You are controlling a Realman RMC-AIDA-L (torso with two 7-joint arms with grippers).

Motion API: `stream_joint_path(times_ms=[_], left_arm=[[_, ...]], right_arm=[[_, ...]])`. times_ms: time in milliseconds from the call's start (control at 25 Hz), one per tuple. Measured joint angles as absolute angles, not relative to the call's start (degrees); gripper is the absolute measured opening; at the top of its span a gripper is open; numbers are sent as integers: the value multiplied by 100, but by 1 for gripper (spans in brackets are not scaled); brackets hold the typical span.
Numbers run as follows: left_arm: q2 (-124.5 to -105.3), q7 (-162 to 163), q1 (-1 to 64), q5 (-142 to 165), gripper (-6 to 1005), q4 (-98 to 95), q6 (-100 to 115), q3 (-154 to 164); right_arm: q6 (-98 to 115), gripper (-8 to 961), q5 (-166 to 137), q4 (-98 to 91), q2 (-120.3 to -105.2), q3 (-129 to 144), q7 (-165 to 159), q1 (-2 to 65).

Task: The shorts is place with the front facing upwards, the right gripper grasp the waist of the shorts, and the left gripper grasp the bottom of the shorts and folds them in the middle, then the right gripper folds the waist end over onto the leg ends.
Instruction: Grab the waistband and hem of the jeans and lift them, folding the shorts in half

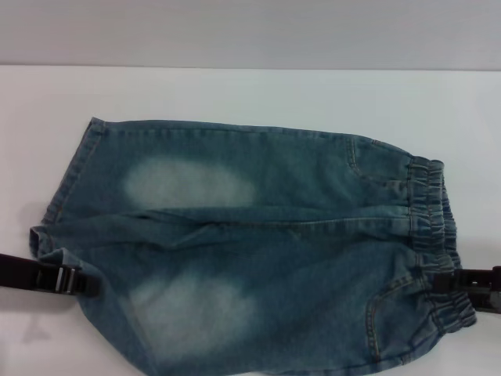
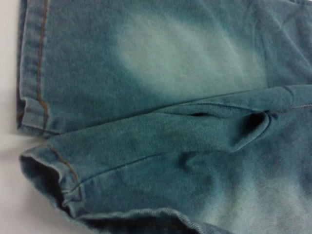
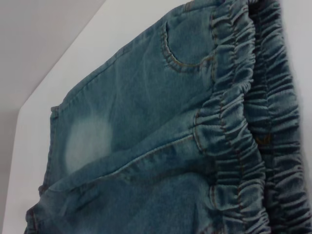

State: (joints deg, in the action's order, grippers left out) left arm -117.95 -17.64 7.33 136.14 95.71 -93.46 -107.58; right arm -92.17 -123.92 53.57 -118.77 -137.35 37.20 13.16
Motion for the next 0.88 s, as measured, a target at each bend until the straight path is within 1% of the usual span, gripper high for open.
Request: stream_joint_path(times_ms=[200,400,880], left_arm=[[-11802,-1773,745,13614,88,9569,-9330,-10756],[-11801,-1761,747,13614,88,9565,-9327,-10717],[-11802,-1731,779,13614,88,9562,-9321,-10696]], right_arm=[[-9292,523,-12358,5311,-11874,-13738,3790,1328],[-9439,322,-12226,5265,-11867,-13748,4025,1344],[-9454,69,-12215,5247,-11854,-13746,4032,1363]])
